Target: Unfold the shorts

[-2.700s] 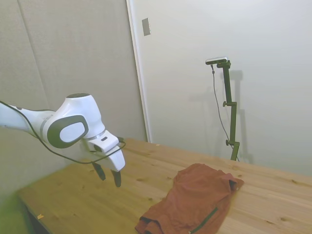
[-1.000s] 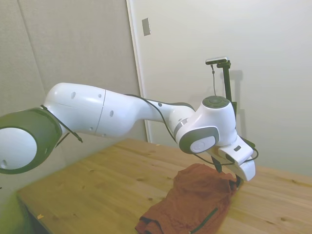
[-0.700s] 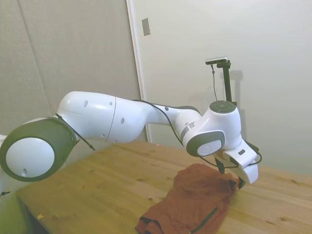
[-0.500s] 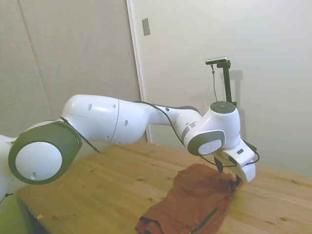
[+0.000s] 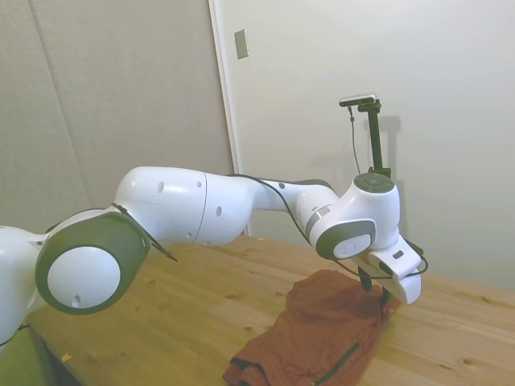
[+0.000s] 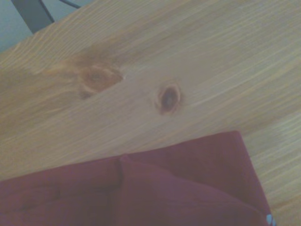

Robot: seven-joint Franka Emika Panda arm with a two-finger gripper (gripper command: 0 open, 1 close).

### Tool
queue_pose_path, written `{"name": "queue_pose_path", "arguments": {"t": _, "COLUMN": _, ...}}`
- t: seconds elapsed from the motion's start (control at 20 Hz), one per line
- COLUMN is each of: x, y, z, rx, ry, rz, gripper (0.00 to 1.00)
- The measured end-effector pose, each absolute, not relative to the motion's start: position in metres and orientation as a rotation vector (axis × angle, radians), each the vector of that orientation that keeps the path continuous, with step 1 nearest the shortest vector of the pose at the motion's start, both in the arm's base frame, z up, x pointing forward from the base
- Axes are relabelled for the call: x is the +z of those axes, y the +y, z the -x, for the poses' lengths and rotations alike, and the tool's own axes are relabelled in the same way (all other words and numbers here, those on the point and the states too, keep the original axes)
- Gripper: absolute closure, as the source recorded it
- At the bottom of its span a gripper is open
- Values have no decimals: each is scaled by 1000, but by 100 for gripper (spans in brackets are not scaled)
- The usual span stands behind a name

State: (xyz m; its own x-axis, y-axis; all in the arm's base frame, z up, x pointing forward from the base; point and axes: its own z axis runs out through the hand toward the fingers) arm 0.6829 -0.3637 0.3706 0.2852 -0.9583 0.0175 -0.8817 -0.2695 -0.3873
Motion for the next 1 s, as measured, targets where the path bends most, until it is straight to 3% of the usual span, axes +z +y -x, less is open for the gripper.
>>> {"name": "queue_pose_path", "arguments": {"t": 0.6, "x": 367, "y": -358, "z": -684, "rx": -309, "ry": 1622, "rz": 2279, "gripper": 100}}
{"name": "queue_pose_path", "arguments": {"t": 1.0, "x": 418, "y": -325, "z": -690, "rx": -319, "ry": 1497, "rz": 2300, "gripper": 100}}
